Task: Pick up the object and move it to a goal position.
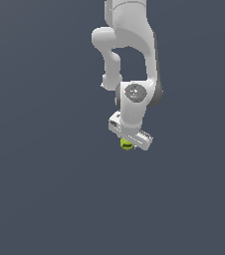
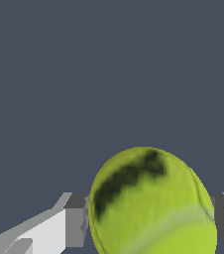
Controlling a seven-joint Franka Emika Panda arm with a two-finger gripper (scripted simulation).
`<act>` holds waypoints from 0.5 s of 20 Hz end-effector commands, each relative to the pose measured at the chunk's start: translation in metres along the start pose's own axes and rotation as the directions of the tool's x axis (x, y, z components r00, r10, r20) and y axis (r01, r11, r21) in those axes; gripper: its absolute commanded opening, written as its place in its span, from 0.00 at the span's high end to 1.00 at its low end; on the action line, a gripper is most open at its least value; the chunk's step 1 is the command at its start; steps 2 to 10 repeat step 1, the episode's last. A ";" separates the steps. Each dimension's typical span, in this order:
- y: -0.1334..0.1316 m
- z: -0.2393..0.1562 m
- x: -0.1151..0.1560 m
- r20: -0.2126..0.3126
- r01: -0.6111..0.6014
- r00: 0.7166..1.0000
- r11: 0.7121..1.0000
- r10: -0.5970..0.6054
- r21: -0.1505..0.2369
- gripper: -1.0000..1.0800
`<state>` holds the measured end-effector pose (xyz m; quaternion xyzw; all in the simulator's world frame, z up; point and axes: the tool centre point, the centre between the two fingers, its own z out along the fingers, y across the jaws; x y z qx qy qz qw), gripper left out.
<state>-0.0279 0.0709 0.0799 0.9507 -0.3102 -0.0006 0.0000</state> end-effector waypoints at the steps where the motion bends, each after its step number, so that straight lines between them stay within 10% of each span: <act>1: 0.001 -0.002 -0.001 -0.001 0.000 1.000 1.000 0.000 0.001 1.00; 10: 0.001 -0.002 -0.001 -0.001 0.000 1.000 1.000 0.000 0.001 1.00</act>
